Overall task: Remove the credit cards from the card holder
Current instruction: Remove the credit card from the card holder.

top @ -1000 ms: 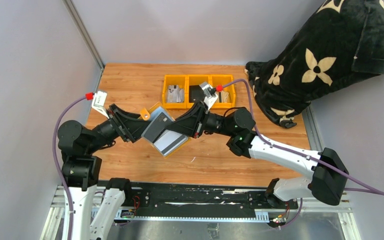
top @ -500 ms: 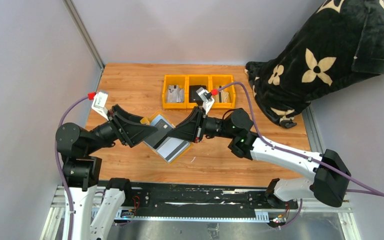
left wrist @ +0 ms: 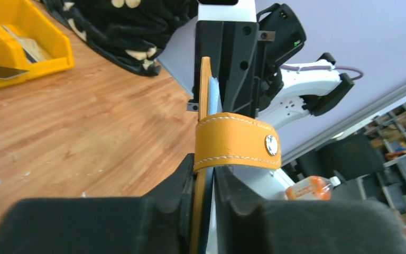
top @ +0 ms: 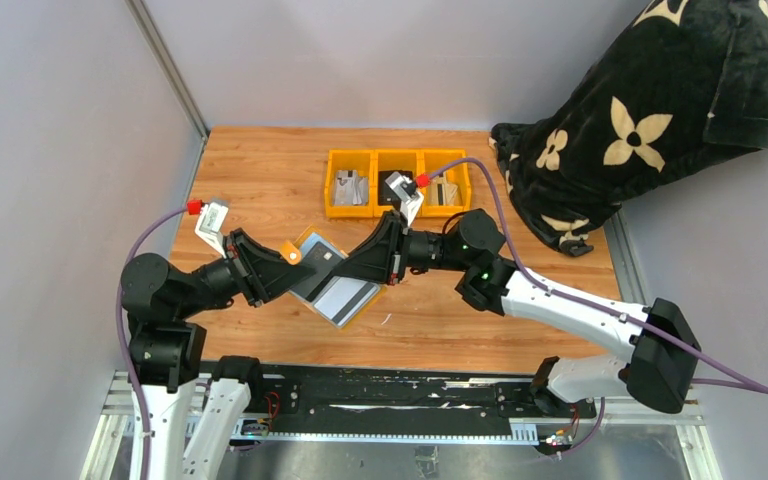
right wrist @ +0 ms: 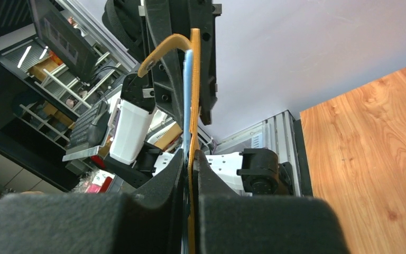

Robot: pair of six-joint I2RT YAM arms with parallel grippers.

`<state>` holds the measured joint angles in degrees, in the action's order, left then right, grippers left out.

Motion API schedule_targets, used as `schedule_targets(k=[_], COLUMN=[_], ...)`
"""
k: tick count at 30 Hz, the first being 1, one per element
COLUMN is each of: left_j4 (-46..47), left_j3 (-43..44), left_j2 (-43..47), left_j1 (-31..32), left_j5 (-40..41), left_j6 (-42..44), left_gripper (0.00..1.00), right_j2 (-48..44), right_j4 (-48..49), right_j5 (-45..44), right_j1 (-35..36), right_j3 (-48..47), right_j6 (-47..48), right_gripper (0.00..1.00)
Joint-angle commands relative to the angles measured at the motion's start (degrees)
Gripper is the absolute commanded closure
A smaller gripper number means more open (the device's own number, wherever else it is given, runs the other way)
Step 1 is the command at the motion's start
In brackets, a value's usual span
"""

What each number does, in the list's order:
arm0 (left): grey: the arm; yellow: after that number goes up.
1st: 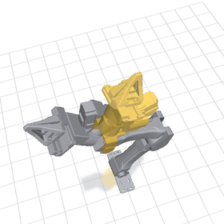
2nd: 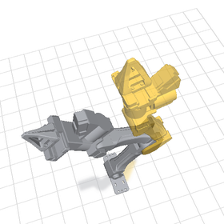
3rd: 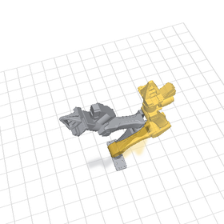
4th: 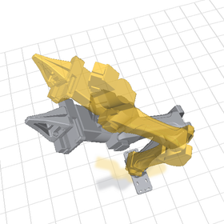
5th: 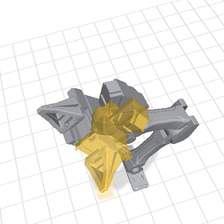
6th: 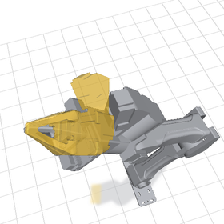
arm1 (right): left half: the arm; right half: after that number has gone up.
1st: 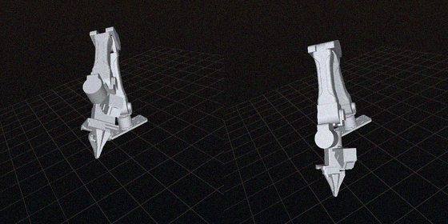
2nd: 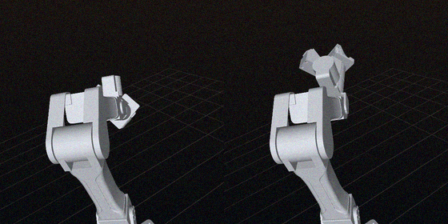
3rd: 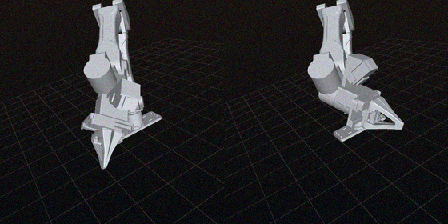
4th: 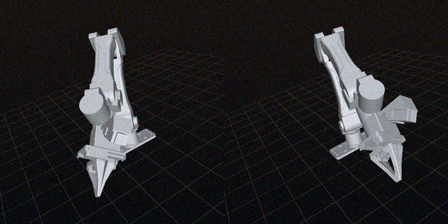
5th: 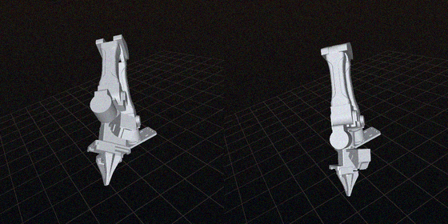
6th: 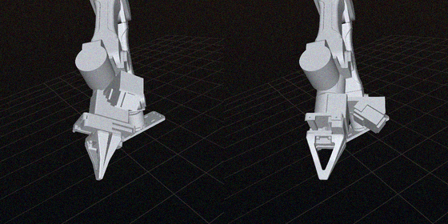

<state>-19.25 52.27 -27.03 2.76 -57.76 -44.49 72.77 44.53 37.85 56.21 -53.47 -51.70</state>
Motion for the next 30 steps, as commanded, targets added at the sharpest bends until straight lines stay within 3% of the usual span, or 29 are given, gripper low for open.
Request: schedule_targets(k=[1, 4, 6, 8, 12, 16, 21, 30], left_j4=[5.39, 5.30, 5.04, 4.40, 4.09, 2.37, 4.42, 8.38], left_j3=[-1.70, -1.81, -1.97, -1.99, -2.09, -1.72, -1.86, -1.69], left_j2=[0.57, 0.25, -0.07, -0.50, -1.42, -1.63, -2.84, -4.30], left_j1=[0.22, 0.22, 0.22, 0.22, 0.22, 0.22, 0.22, 0.22], left_j5=[-2.32, -0.62, 0.68, 2.25, 5.04, 9.08, 10.24, 7.09], left_j6=[-4.58, -4.99, -4.79, -4.54, -4.20, -1.22, -2.57, -6.84], left_gripper=[0.86, 0.97, 0.99, 1.00, 1.00, 1.00, 1.00, 1.00], right_j2=[0.06, -0.69, -2.41, -5.19, -11.86, -13.81, -7.88, 2.30], right_j4=[-0.92, -3.47, -5.18, -8.48, -20.92, -26.71, -23.06, -15.50], right_j5=[3.20, 3.08, 1.48, -1.95, -10.66, -9.75, -0.29, 3.38], right_j1=[0.34, -0.82, -2.48, -4.34, -5.77, -5.76, -4.33, -1.10], right_j3=[-2.32, -2.62, -2.48, -1.79, -3.19, -6.33, -9.15, -9.19], right_j6=[1.37, 1.86, 1.81, 3.18, 11.51, 13.47, 5.93, -1.27], right_gripper=[0.94, 0.84, 0.63, 0.51, 0.41, 0.38, 0.39, 0.46])
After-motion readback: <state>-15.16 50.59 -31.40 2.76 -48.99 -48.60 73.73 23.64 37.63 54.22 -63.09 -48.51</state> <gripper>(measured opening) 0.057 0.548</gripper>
